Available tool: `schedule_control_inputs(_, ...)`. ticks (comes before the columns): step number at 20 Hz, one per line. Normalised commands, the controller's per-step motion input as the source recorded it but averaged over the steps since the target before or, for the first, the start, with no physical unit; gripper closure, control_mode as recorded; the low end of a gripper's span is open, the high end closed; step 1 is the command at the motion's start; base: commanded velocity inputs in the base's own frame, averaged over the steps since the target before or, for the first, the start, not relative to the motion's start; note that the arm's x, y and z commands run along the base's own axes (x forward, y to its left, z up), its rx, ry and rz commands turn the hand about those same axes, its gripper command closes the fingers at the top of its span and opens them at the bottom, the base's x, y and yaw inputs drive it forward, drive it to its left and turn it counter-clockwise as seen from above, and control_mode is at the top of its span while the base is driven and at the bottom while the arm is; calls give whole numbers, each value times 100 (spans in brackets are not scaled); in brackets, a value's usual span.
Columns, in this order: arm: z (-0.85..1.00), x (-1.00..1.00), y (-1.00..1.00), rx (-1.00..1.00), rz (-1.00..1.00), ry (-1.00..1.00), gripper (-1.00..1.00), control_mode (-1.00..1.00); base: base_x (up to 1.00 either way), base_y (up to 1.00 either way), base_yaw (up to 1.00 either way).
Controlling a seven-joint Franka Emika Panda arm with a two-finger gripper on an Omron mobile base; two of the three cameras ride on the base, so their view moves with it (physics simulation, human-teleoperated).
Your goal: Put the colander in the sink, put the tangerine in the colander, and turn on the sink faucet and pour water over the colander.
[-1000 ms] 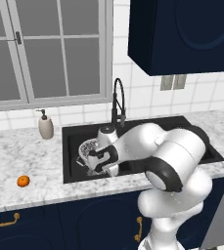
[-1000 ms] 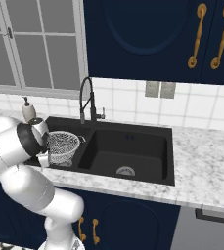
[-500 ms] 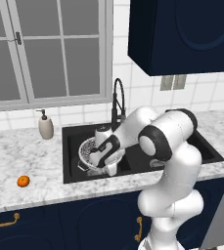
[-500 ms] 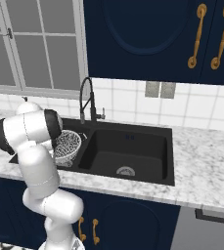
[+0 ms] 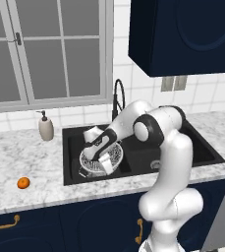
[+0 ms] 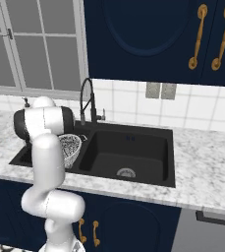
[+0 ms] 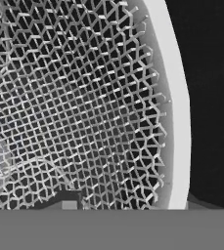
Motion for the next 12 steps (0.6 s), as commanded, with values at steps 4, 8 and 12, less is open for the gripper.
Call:
schedule_control_inputs(4, -79, -24, 10, -15, 0, 9, 100, -100, 0, 0, 0)
schedule_control_inputs(8, -76, -24, 18, -14, 0, 7, 100, -100, 0, 0, 0)
schedule_control_inputs(12, -61, -12, 86, -3, 8, -3, 100, -100, 0, 0, 0)
